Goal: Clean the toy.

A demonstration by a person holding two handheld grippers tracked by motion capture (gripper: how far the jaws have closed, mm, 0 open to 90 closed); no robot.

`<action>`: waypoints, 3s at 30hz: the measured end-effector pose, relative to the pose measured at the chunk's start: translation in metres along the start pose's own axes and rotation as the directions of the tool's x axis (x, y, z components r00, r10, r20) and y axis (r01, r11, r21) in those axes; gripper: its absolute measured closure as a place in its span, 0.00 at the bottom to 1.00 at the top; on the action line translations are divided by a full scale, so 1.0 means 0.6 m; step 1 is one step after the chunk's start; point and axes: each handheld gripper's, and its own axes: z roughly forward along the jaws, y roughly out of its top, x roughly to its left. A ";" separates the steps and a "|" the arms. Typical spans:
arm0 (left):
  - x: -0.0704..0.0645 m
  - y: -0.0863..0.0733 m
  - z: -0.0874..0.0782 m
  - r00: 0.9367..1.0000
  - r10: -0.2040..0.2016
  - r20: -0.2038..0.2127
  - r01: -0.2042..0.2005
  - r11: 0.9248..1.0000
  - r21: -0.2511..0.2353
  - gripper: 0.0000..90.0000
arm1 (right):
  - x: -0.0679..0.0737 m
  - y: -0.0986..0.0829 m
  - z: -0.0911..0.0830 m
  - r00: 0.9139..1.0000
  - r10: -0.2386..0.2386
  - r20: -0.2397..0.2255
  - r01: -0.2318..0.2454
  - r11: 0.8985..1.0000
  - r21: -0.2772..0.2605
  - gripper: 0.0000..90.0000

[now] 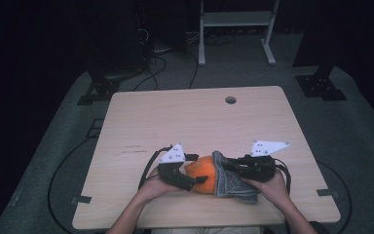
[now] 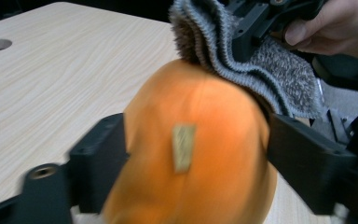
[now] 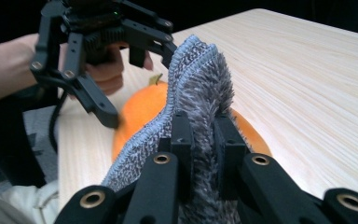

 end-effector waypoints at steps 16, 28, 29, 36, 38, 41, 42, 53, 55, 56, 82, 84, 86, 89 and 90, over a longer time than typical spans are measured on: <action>0.008 -0.022 0.017 0.999 -0.019 0.040 0.019 1.000 -0.011 0.37 | -0.045 -0.051 -0.039 0.993 0.098 0.064 -0.100 0.995 0.027 0.89; 0.005 -0.024 0.020 1.000 -0.009 0.024 0.009 1.000 -0.009 0.42 | 0.004 0.012 0.003 1.000 -0.012 -0.018 0.012 1.000 0.006 0.89; 0.007 -0.025 0.019 1.000 -0.014 0.025 0.015 1.000 -0.011 0.42 | 0.000 0.009 0.003 1.000 -0.003 -0.013 0.003 1.000 0.001 0.89; 0.003 -0.022 0.023 1.000 -0.009 0.024 0.009 1.000 -0.014 0.43 | -0.029 -0.027 -0.026 0.996 0.058 0.064 -0.059 0.998 0.023 0.89; 0.000 -0.020 0.025 1.000 -0.001 0.019 0.001 1.000 -0.011 0.43 | -0.028 -0.030 -0.036 0.995 0.066 0.068 -0.067 0.998 0.021 0.89; -0.002 -0.017 0.028 1.000 0.005 0.011 -0.004 1.000 -0.014 0.43 | -0.013 -0.016 -0.042 0.999 0.043 0.028 -0.042 0.999 -0.017 0.89; -0.002 -0.017 0.029 1.000 0.003 0.009 -0.003 1.000 -0.014 0.43 | -0.004 -0.008 -0.040 1.000 0.023 0.019 -0.023 0.999 -0.023 0.89; -0.004 -0.018 0.028 1.000 0.005 0.009 -0.005 1.000 -0.012 0.44 | 0.004 0.007 0.003 1.000 -0.017 0.011 0.017 1.000 0.008 0.89; -0.003 -0.018 0.029 1.000 0.006 0.011 -0.006 1.000 -0.013 0.44 | -0.006 -0.004 -0.007 0.999 -0.001 0.034 0.001 1.000 0.014 0.89; -0.003 -0.018 0.029 1.000 0.005 0.011 -0.005 1.000 -0.013 0.43 | -0.010 -0.009 -0.013 0.999 0.007 0.049 -0.008 1.000 0.018 0.89; 0.014 -0.033 0.039 0.997 -0.028 0.076 0.028 1.000 0.004 0.31 | -0.006 -0.019 -0.021 1.000 0.012 0.028 -0.012 1.000 -0.016 0.89; 0.014 -0.033 0.039 0.996 -0.031 0.078 0.031 1.000 0.002 0.31 | -0.007 -0.019 -0.021 1.000 0.012 0.028 -0.011 1.000 -0.016 0.89; 0.014 -0.033 0.039 0.997 -0.028 0.077 0.028 1.000 0.004 0.31 | -0.006 -0.019 -0.021 1.000 0.009 0.030 -0.009 1.000 -0.018 0.89; 0.011 -0.031 0.037 0.998 -0.015 0.065 0.015 1.000 -0.002 0.34 | -0.008 -0.022 -0.022 0.999 0.014 0.032 -0.013 1.000 -0.020 0.89; 0.010 -0.030 0.036 0.998 -0.010 0.064 0.011 1.000 -0.011 0.37 | -0.009 -0.022 -0.024 0.999 0.014 0.035 -0.013 1.000 -0.019 0.89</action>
